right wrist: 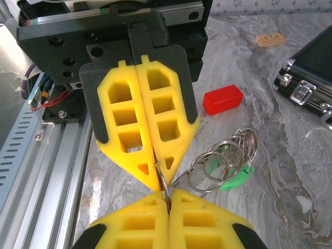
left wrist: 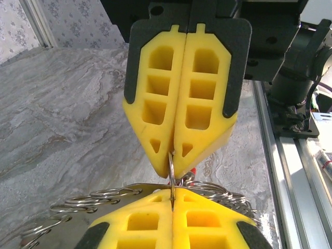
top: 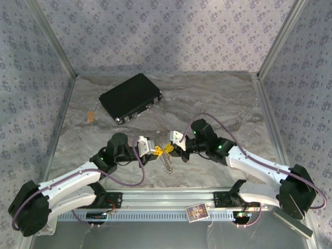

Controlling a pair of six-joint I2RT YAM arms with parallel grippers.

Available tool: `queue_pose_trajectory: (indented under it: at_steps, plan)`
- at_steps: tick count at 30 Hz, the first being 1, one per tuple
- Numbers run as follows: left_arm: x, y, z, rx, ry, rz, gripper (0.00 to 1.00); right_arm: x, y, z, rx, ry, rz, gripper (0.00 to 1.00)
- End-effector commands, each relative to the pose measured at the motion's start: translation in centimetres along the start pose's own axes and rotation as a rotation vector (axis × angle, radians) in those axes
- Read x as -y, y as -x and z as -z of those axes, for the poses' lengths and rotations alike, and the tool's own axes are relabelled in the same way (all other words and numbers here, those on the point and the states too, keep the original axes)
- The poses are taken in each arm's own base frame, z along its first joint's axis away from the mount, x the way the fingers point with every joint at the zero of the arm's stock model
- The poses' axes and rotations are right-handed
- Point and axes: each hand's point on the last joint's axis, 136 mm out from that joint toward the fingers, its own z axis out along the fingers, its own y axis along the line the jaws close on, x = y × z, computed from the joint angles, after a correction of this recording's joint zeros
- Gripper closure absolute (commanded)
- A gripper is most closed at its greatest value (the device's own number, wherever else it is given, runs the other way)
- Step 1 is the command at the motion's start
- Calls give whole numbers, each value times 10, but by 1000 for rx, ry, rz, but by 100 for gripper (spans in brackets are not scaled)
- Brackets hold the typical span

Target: Put the keys on the keyring

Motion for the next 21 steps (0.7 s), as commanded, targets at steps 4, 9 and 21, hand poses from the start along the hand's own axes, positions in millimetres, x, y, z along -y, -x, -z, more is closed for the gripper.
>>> queue_pose_trajectory:
  at_steps: [4, 9, 21]
  plan:
    - [-6, 15, 3, 10, 36, -27, 76, 0, 6, 3, -40, 7, 31, 100]
    - [-6, 10, 5, -65, 34, -17, 74, 4, -1, 3, -169, -15, 72, 100]
    - [0, 10, -1, -100, 1, -44, 84, 1, 6, -4, -218, 12, 126, 100]
